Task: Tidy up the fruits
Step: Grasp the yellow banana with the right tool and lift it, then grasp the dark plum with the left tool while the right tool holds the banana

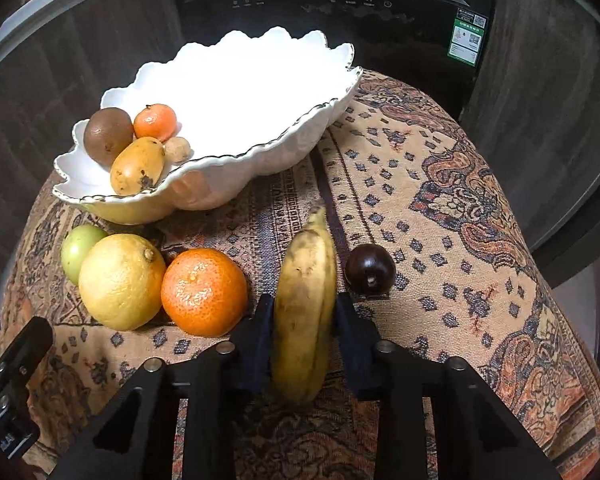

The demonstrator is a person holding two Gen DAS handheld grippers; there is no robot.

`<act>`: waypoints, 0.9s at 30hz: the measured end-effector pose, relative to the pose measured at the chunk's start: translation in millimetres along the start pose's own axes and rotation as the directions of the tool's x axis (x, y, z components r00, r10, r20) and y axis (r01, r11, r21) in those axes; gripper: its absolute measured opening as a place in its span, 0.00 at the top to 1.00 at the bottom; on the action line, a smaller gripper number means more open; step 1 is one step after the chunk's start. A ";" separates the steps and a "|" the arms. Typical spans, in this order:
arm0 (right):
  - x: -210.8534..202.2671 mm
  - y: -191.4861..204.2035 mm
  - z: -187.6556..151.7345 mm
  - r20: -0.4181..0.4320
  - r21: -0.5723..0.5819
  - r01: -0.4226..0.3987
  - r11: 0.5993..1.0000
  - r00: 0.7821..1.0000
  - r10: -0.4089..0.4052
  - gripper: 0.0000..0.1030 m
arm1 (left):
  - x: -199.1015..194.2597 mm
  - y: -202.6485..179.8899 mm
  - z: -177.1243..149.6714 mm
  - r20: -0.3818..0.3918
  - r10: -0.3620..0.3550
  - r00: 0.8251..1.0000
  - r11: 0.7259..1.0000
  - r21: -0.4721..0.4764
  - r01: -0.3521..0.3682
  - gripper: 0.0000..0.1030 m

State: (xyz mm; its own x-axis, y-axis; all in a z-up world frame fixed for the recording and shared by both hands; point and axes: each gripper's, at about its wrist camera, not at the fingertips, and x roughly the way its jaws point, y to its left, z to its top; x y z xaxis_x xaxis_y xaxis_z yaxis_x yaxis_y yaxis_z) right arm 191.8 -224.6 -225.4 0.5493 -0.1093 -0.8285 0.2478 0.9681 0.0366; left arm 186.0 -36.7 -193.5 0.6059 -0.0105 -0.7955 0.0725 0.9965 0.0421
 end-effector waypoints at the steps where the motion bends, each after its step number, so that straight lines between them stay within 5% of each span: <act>1: -1.2 -0.8 -0.6 0.001 -0.001 -0.003 1.000 1.000 0.003 0.70 | -1.3 -1.7 -0.2 0.003 -0.001 1.000 1.000 0.005 0.001 0.00; 15: -63.2 -32.3 -12.9 0.130 0.009 -0.010 1.000 0.991 0.009 0.71 | -24.2 -45.9 -7.9 0.034 -0.060 0.998 0.994 0.090 0.056 0.00; 27: -65.8 -78.3 -24.7 0.118 0.094 0.004 0.996 0.993 -0.015 0.71 | -16.7 -103.6 -18.9 0.032 -0.127 0.991 0.980 0.159 0.121 0.01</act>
State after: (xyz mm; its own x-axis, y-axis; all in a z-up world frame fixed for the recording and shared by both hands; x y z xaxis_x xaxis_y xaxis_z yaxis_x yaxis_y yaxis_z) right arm 116.6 -287.6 -187.5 0.6356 -0.1496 -0.7574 0.3236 0.9423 0.0854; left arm 153.5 -138.2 -196.0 0.6167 -0.1401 -0.7746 0.2701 0.9619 0.0411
